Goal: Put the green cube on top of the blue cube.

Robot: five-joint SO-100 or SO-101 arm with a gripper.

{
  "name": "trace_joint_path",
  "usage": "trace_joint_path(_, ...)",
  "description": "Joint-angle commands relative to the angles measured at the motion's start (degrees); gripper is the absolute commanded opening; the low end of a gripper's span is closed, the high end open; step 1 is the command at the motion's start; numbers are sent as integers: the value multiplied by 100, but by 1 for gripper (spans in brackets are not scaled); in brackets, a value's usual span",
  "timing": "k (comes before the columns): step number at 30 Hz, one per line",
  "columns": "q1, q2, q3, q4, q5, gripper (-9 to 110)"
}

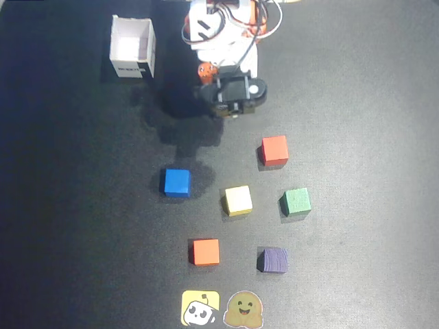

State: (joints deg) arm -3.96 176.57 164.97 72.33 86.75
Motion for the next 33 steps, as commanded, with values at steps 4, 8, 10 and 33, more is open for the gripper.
trace_joint_path(4,-79,62,-88,-70,-35,11)
trace_joint_path(8,-193,-132,-281,-132,9,11)
trace_joint_path(10,-246,-659,-519,-387,18,13)
trace_joint_path(33,-1749,-6434,-4438,-1512,800,16)
